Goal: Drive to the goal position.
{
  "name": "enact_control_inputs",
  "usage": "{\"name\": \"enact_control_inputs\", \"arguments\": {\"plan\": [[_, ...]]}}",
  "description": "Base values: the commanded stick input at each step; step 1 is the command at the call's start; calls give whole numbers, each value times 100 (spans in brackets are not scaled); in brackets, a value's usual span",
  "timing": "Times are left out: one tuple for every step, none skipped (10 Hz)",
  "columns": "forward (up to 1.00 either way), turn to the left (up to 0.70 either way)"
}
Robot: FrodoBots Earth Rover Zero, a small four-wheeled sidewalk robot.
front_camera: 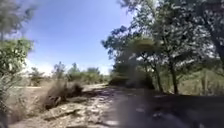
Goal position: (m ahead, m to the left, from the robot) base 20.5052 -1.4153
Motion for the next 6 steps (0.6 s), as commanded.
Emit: {"name": "enact_control_inputs", "arguments": {"plan": [[44,2],[44,2],[44,2],[44,2],[44,2],[44,2]]}}
